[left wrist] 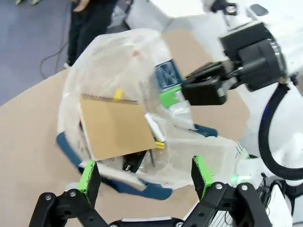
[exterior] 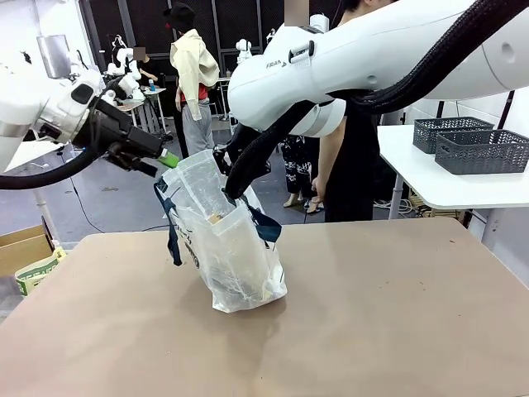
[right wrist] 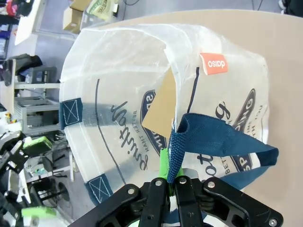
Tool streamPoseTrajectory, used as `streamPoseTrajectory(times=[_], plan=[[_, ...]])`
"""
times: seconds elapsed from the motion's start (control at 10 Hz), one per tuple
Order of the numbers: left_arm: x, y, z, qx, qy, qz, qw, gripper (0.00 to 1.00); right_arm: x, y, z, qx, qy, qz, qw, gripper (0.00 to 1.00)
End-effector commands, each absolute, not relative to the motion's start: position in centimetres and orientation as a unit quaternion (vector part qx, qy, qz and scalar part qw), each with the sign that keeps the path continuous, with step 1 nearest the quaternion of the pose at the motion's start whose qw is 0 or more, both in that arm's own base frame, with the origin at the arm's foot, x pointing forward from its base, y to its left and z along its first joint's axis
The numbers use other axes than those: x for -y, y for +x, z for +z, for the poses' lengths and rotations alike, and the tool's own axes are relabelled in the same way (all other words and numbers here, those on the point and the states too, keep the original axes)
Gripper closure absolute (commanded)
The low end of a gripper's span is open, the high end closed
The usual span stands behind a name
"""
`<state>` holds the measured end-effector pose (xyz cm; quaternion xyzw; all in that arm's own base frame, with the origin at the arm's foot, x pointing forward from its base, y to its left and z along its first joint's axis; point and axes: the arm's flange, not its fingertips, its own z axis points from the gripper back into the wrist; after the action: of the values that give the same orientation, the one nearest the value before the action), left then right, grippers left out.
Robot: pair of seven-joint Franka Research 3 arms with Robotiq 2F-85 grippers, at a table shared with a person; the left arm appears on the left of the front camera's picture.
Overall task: Transfer purchased items from the store into the shopping bag.
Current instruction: Move the Reusable shopping bag to the right side of the table.
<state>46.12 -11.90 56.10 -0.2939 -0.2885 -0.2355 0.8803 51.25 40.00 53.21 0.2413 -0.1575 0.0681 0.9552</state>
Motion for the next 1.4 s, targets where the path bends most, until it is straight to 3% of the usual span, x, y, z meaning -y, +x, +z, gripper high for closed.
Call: streamPoseTrajectory(times=[0.0,0.5,0.8,1.3], plan=[[10.7,46.0,54.9,0.276,-0.275,-0.16,0.907,0.0,-40.0,51.2,53.3,0.157,0.241,0.069,0.955,1.0],[9.5,47.3,51.7,0.284,-0.304,-0.102,0.904,0.0,-40.4,51.0,53.3,0.159,0.238,0.077,0.955,1.0],[9.9,50.1,50.8,0.277,-0.38,-0.062,0.881,0.0,-40.5,51.0,53.3,0.16,0.239,0.081,0.954,1.0],[12.4,55.0,52.0,0.256,-0.408,-0.061,0.874,0.0,-40.9,51.2,52.7,0.157,0.243,0.12,0.95,1.0]])
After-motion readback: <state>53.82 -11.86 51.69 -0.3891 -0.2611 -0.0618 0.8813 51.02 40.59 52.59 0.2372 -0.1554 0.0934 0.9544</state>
